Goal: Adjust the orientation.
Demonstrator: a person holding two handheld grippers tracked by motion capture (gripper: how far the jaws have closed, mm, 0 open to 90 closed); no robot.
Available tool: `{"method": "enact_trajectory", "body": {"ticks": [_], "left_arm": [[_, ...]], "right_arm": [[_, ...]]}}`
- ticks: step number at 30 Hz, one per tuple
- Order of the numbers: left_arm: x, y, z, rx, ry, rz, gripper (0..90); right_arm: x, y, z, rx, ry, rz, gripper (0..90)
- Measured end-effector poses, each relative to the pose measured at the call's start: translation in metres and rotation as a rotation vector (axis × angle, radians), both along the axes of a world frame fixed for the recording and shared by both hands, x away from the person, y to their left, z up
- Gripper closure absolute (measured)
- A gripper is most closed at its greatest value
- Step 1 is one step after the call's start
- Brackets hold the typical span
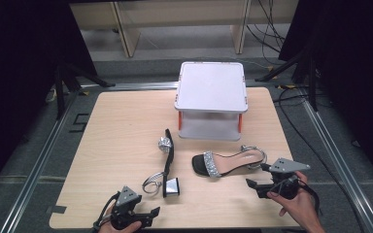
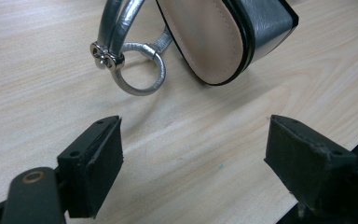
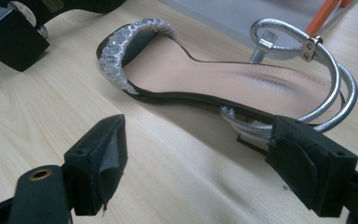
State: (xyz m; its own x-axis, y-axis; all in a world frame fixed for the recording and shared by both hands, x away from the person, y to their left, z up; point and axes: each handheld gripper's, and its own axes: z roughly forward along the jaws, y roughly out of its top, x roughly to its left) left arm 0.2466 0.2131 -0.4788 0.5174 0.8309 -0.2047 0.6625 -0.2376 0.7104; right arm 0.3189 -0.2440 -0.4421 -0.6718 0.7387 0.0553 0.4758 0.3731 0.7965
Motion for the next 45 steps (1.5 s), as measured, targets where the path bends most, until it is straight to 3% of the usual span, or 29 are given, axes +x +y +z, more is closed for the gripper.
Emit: {"method": "enact_trajectory", "body": {"ticks": [6, 12, 21, 22, 27, 29, 32, 33, 35, 36, 38, 39, 40, 42, 44, 45], "left_arm": [[0.0, 0.0, 0.0, -0.004, 0.0, -0.004, 18.1], [0.0, 0.001, 0.0, 0.003, 0.009, 0.006, 18.1], [0.001, 0.001, 0.0, 0.002, 0.007, 0.006, 18.2], [0.0, 0.001, 0.0, 0.001, 0.008, 0.006, 18.2], [0.0, 0.0, 0.0, -0.012, 0.004, 0.017, 18.2], [0.0, 0.001, 0.0, 0.003, 0.006, 0.006, 18.2], [0.0, 0.0, 0.0, -0.003, 0.004, 0.017, 18.2], [0.001, 0.001, 0.0, 0.018, 0.003, 0.009, 18.2], [0.0, 0.001, 0.0, 0.002, 0.006, 0.005, 18.2], [0.0, 0.0, 0.0, -0.006, 0.004, 0.012, 18.2], [0.0, 0.0, 0.0, -0.01, 0.004, 0.016, 18.2], [0.0, 0.002, 0.001, 0.016, -0.001, 0.001, 18.2], [0.0, 0.002, 0.001, 0.016, -0.001, 0.001, 18.2], [0.0, 0.0, 0.0, -0.015, -0.007, 0.011, 18.2], [0.0, 0.001, 0.0, 0.001, -0.003, 0.006, 18.2], [0.0, 0.0, 0.0, -0.011, -0.008, 0.011, 18.2]], "right_arm": [[0.004, 0.002, 0.003, -0.017, -0.017, 0.018, 18.2], [0.016, 0.006, 0.014, -0.037, -0.068, 0.058, 18.1], [0.052, 0.012, 0.027, -0.008, -0.078, 0.04, 19.2], [0.06, 0.013, 0.029, -0.01, -0.069, 0.041, 22.8], [0.073, 0.012, 0.027, -0.008, -0.051, 0.027, 23.4], [0.081, 0.01, 0.022, -0.006, -0.003, 0.019, 23.5], [0.087, 0.01, 0.019, -0.021, 0.013, 0.019, 23.4], [0.091, 0.009, 0.015, -0.016, 0.035, 0.019, 24.8], [0.093, 0.009, 0.012, -0.012, 0.045, 0.028, 24.7], [0.093, 0.009, 0.01, -0.01, 0.076, 0.027, 25.2], [0.092, 0.008, 0.006, -0.022, 0.09, 0.035, 27.4], [0.088, 0.007, 0.002, -0.013, 0.111, 0.048, 28.7], [0.088, 0.007, 0.002, -0.013, 0.111, 0.048, 28.7], [0.081, 0.007, 0.004, -0.012, 0.112, 0.063, 29.0], [0.071, 0.009, 0.005, 0.007, 0.145, 0.081, 29.3], [0.061, 0.011, 0.006, -0.023, 0.15, 0.083, 29.3]]}}
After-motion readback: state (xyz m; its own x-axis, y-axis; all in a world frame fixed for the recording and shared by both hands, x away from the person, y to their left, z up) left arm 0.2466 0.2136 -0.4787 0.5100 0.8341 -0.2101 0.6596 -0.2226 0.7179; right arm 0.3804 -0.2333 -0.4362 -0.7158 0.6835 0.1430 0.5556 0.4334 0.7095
